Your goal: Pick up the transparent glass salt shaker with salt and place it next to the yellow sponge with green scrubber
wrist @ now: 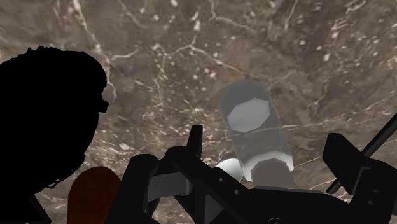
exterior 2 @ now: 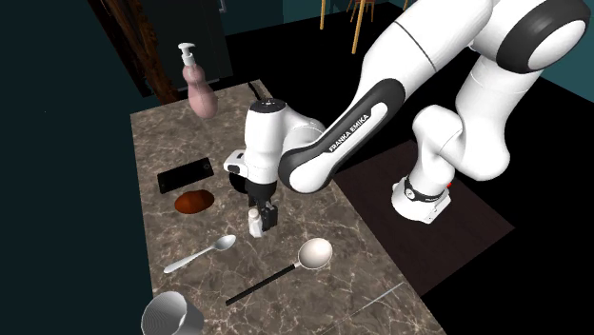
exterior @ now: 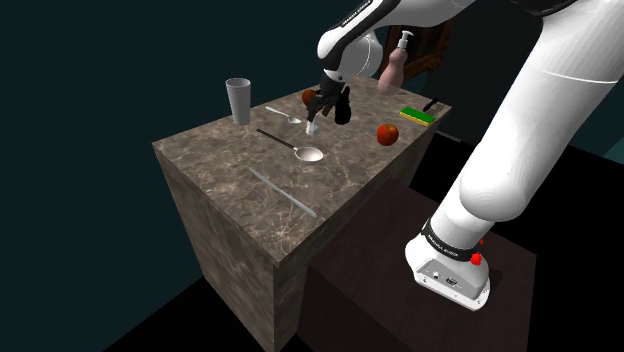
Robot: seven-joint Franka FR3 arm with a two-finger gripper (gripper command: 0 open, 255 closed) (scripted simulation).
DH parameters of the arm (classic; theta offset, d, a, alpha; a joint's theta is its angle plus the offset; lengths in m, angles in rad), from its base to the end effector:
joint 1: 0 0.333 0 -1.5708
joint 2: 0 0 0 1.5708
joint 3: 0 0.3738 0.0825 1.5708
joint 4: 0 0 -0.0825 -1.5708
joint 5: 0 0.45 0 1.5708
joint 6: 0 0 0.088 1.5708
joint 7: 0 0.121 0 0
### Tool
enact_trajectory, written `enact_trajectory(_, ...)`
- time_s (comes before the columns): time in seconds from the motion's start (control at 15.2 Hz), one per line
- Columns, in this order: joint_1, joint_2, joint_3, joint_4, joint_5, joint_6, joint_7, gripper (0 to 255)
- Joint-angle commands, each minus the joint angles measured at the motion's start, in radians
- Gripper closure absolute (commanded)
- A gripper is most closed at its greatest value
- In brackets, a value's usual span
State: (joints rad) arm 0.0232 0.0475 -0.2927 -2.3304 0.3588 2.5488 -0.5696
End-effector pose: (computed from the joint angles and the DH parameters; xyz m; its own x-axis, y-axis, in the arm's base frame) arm 0.5567 -0.1556 0.3312 0.9703 0.0052 0.2417 0.0349 -0.9923 -0.1189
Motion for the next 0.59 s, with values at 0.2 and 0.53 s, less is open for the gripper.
enact_trajectory(0.2, 0.000, 0.001, 0.000, 0.000, 0.001, 0.001, 0.000, 0)
enact_trajectory(0.53, 0.000, 0.001, 0.000, 0.000, 0.001, 0.001, 0.000, 255)
